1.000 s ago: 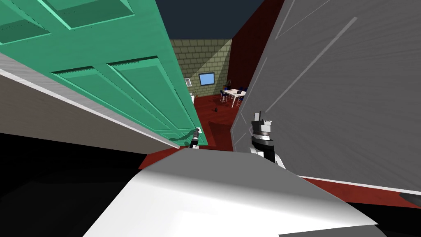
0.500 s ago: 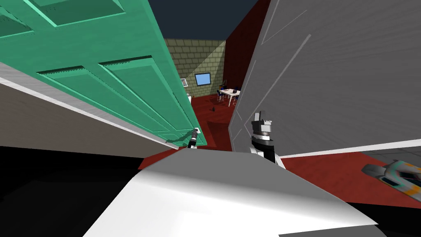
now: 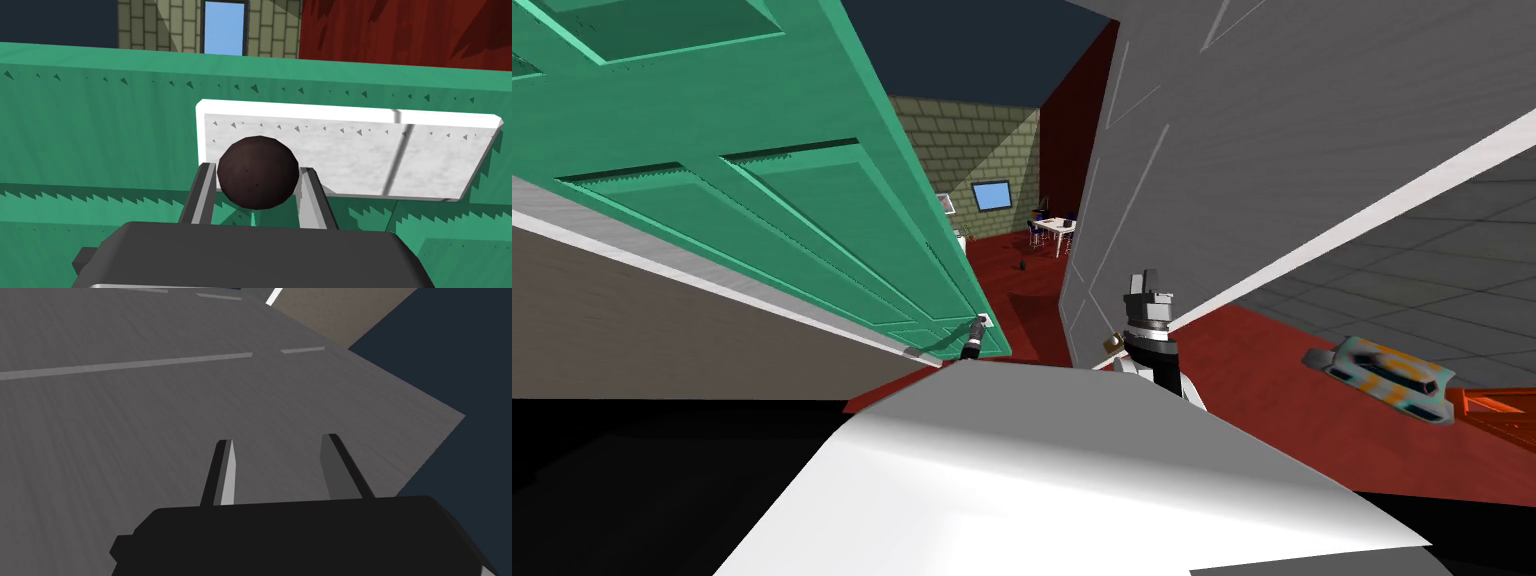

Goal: Pull the door open

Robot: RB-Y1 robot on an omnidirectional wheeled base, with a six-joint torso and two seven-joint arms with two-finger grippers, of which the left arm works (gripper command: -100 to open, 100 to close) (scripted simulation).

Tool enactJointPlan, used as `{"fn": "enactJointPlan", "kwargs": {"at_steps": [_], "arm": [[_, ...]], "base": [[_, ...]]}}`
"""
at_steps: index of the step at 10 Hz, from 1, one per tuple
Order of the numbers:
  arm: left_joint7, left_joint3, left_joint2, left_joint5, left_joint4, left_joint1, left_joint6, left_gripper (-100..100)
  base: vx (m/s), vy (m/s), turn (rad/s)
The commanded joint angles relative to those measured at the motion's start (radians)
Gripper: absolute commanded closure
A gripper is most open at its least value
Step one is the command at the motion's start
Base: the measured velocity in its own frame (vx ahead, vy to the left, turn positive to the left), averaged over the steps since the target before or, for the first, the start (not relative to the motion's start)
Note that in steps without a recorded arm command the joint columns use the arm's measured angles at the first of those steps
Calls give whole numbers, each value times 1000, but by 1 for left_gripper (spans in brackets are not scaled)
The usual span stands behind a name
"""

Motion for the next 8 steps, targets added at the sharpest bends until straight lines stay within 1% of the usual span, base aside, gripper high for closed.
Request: {"fn": "enactJointPlan", "kwargs": {"at_steps": [1,3,4,5,6,8], "arm": [[35,-8,35,2,-5,17,-11,100],[69,-16,68,2,4,27,-29,100],[57,-11,61,3,3,21,-19,100],[80,-31,83,-1,1,42,-43,100],[91,-42,93,-3,-2,52,-55,100],[114,-66,115,-8,-10,73,-81,100]], "base": [[-189,-13,-204],[-167,-62,-141],[-74,-29,5],[-168,34,-115],[-214,57,-202],[-222,54,-119]]}}
